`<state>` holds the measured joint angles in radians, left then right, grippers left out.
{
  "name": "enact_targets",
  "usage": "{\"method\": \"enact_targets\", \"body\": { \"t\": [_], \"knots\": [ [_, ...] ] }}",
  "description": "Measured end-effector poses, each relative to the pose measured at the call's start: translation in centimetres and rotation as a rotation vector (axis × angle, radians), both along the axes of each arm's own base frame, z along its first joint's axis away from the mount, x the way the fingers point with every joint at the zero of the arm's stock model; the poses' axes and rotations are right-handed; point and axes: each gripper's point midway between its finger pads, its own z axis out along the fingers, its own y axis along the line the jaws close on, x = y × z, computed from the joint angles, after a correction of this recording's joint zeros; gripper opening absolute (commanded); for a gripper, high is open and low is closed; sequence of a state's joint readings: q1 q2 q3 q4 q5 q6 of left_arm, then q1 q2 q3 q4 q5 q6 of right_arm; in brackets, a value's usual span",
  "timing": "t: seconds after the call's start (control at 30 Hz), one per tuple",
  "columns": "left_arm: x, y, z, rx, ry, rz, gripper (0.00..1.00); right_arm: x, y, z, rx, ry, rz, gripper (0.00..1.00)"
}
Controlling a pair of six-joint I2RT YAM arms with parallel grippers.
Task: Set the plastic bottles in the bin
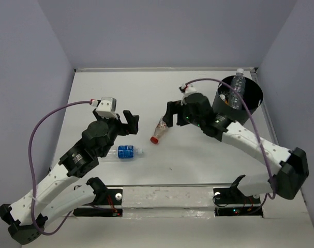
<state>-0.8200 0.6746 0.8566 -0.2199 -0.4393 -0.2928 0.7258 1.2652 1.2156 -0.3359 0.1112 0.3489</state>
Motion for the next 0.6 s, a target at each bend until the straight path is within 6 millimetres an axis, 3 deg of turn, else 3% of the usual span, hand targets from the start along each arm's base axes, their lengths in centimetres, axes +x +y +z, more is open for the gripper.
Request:
{"method": "enact_targets", "body": {
  "t": [0.03, 0.1, 0.2, 0.43, 0.6],
  "knots": [
    [0.1, 0.0, -0.1, 0.003, 0.004, 0.003, 0.99, -0.7, 1.3, -4.9, -0.032, 0.107, 0.008, 0.95],
    [0.3, 0.1, -0.3, 0.007, 0.009, 0.006, 0.99, -1.4, 1.8, -12.0, -0.082, 0.262, -0.028, 0.98],
    [0.3, 0.0, -0.5, 0.009, 0.013, 0.001, 0.99, -1.8, 1.1, -17.1, -0.120, 0.378, -0.106, 1.00],
    [0.3, -0.2, -0.8, 0.012, 0.018, -0.008, 0.99, 2.4, 2.7, -18.8, -0.051, 0.356, -0.243, 1.00],
    [0.3, -0.3, -0.8, 0.010, 0.017, -0.016, 0.99, 4.4, 3.6, -22.0, -0.058, 0.392, -0.281, 0.94]
  ]
}}
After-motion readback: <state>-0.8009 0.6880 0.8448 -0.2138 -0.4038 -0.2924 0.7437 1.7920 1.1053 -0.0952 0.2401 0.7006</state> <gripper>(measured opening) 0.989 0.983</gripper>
